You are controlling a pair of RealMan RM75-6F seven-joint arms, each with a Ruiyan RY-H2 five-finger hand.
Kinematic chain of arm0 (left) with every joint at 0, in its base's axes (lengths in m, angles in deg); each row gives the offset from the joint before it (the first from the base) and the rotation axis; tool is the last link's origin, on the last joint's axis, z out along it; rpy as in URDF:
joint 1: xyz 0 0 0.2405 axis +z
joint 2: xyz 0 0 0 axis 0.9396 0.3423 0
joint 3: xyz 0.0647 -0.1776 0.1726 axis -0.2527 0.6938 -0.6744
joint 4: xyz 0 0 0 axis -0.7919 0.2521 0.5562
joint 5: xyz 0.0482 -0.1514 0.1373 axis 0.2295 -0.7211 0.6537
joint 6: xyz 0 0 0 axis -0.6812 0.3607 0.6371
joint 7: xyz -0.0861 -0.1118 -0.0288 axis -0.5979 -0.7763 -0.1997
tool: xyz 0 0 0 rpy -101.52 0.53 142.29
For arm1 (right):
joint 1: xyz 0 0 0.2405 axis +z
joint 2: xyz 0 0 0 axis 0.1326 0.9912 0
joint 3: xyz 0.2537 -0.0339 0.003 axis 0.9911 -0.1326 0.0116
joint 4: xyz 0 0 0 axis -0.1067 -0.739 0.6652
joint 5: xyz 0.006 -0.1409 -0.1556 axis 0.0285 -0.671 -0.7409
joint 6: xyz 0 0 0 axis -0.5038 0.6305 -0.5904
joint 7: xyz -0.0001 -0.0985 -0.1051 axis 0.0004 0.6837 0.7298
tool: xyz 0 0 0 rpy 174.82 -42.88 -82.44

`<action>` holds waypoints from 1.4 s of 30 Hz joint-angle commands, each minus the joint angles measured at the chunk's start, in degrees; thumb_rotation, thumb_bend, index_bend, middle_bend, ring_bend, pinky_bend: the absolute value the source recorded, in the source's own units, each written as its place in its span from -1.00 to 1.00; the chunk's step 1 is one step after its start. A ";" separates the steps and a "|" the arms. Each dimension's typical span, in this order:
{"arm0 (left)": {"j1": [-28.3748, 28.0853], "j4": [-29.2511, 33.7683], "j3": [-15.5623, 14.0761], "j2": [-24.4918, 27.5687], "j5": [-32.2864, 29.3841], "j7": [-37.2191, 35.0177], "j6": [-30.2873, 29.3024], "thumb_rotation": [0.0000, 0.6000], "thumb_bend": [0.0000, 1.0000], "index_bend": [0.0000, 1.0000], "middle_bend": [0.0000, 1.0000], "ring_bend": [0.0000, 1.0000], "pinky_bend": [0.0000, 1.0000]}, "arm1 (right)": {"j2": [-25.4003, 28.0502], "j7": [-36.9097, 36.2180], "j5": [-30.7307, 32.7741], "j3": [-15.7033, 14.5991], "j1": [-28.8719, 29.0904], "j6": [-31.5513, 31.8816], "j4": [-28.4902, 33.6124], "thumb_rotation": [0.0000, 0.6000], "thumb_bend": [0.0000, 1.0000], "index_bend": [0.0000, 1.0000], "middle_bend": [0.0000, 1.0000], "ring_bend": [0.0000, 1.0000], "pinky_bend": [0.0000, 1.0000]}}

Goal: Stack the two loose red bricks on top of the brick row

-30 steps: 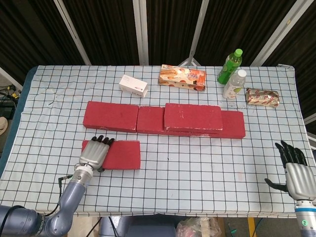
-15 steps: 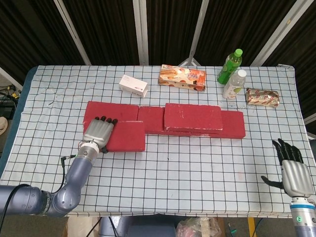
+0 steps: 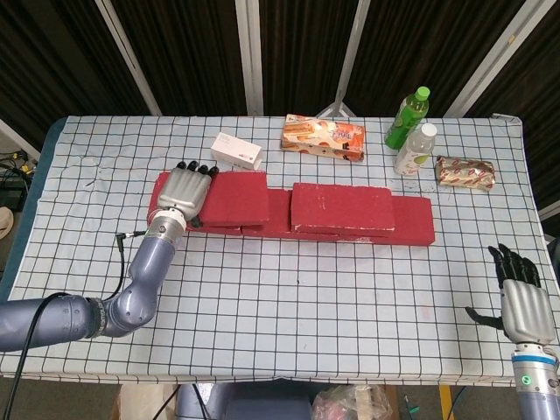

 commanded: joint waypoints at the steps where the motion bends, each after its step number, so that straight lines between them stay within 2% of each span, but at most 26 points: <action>1: -1.27 -5.08 -1.27 -2.23 1.91 -2.23 3.17 1.00 -1.00 -0.58 -0.57 -0.78 -0.71 | -0.25 0.57 0.72 0.33 -0.07 0.26 -0.14 1.00 -0.69 -0.89 -1.00 -1.00 -1.00; 4: -2.56 -12.08 -2.24 -5.29 4.01 -4.12 7.87 1.00 -1.00 -0.58 -0.58 -0.78 -0.71 | -0.48 1.74 2.10 0.74 -0.22 0.73 -0.06 1.00 -0.69 -0.89 -1.00 -1.00 -1.00; 13: -4.04 -17.34 -3.64 -7.73 6.52 -8.78 13.37 1.00 -1.00 -0.56 -0.59 -0.78 -0.71 | -0.96 3.50 3.89 1.33 -0.12 0.98 -0.02 1.00 -0.69 -0.89 -1.00 -1.00 -1.00; 25: -6.69 -18.69 -7.50 -8.28 2.88 -10.59 13.19 1.00 -1.00 -0.56 -0.60 -0.78 -0.71 | -1.17 3.92 4.96 1.81 0.01 0.69 -0.37 1.00 -0.69 -0.89 -1.00 -1.00 -1.00; 42: -9.08 -19.42 -9.88 -9.23 1.99 -12.77 13.40 1.00 -1.00 -0.56 -0.62 -0.78 -0.71 | -1.33 3.99 5.09 1.95 0.11 0.52 -0.40 1.00 -0.69 -0.89 -1.00 -1.00 -1.00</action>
